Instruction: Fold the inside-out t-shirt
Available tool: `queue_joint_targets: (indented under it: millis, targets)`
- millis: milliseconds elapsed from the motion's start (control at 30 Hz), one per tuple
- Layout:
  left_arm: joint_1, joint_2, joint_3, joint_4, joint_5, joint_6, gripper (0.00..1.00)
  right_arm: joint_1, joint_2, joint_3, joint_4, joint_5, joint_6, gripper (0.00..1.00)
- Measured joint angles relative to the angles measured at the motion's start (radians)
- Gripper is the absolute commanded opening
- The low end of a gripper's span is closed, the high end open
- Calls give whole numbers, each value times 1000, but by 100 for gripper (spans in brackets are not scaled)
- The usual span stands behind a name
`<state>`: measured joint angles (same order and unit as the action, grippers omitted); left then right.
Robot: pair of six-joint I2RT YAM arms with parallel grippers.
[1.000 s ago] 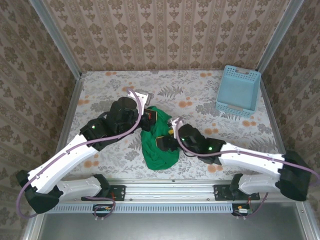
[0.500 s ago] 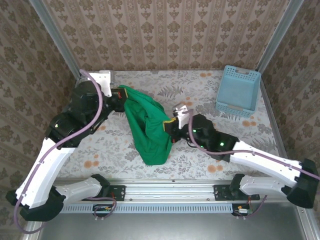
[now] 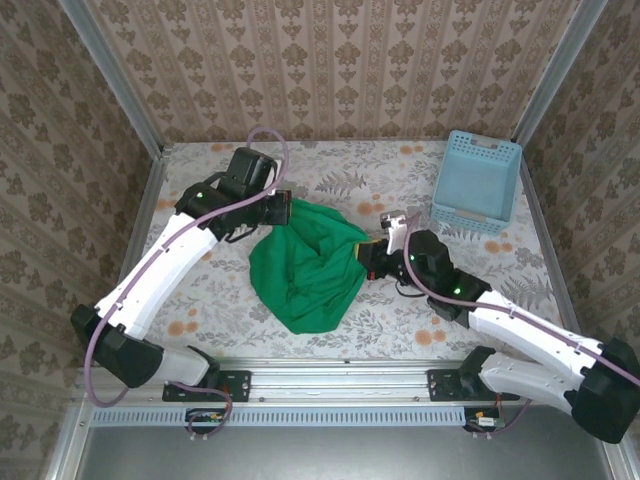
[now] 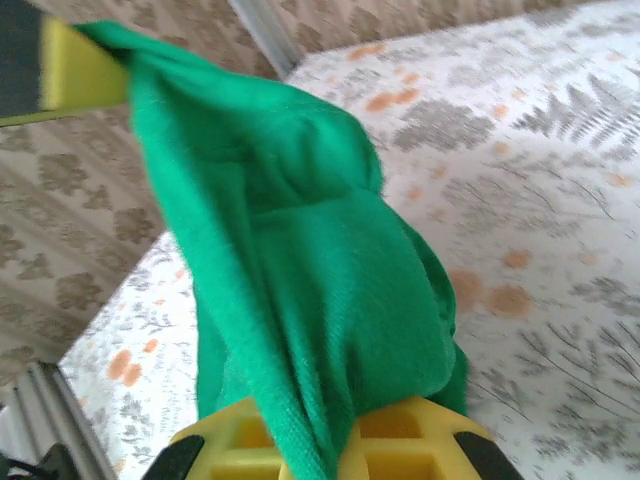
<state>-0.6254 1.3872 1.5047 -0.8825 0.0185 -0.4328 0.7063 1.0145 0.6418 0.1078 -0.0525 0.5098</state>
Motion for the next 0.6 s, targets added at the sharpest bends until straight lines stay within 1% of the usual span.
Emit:
queue_joint_targets:
  millis: [100,167,267,333,400,467,500,567,600]
  targets:
    - [8,27,2,-1,19,13,0,-1,71,0,-39,20,26,0]
    - [14,70,2,0,30,21,0,-1,119,0,-77,39,40,0]
    - [19,143,1,4,43,30,0,-2,140,0,-111,43,45,0]
    - [25,179,-1,5,51,32,4,-2,137,0,-106,29,45,0]
    - [34,222,26,-5,74,37,13,-3,120,-2,-95,0,46,0]
    - [45,291,94,-9,91,51,30,-10,82,-7,-76,-8,65,0]
    - [45,326,135,-8,95,57,35,-21,65,-10,-69,-6,77,0]
    - [46,381,201,1,101,63,43,-74,40,-14,-66,7,123,0]
    - [44,391,208,10,101,67,47,-101,37,-17,-68,19,144,0]
